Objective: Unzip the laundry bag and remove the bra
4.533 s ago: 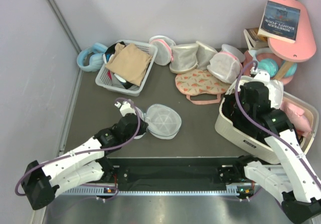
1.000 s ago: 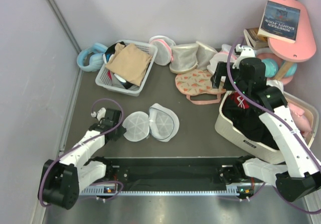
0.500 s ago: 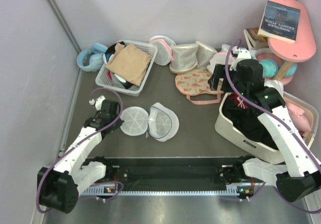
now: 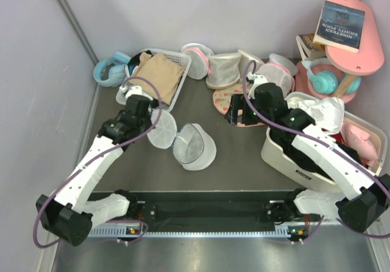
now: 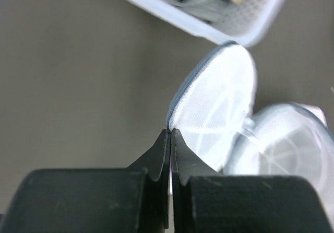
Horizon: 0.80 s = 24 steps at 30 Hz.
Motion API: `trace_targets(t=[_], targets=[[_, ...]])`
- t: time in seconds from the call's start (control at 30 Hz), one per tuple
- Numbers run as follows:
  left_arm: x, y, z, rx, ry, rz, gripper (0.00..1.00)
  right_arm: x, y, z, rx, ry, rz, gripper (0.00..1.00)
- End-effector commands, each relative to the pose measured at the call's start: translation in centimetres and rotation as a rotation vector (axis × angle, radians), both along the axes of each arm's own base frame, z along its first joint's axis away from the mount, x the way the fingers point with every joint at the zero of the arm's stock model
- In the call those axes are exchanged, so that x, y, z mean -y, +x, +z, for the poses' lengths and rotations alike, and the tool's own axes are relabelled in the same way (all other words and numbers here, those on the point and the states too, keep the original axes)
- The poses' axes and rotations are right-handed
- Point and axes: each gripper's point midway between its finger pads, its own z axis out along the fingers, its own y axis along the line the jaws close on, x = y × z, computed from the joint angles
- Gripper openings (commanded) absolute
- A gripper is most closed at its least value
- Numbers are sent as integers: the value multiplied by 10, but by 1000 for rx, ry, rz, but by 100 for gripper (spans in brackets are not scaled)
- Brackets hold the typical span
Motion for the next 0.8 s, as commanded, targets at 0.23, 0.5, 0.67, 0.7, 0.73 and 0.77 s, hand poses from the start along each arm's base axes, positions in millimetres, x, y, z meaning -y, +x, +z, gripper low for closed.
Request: trace_targets(t=[0.23,0.5,0.67,0.7,0.73,0.77], targets=[[127,-9,7,7,178,-295,0,7,3,21,57,84,-88,87],[189,-44,-25,-78,116,-411,0,20,1,22,60,82,-142,87],[225,-65,-51,-129,4,-482,0,31,0,25,75,76,-177,88],[234,-72,-55,-149,-29,-514,0,33,-1,26,77,74,-183,88],[241,-76,-59,-158,-46,-533,0,35,-1,26,78,71,-189,88],[252,-78,-63,-149,-90,-552,0,36,-2,26,79,70,-192,88]])
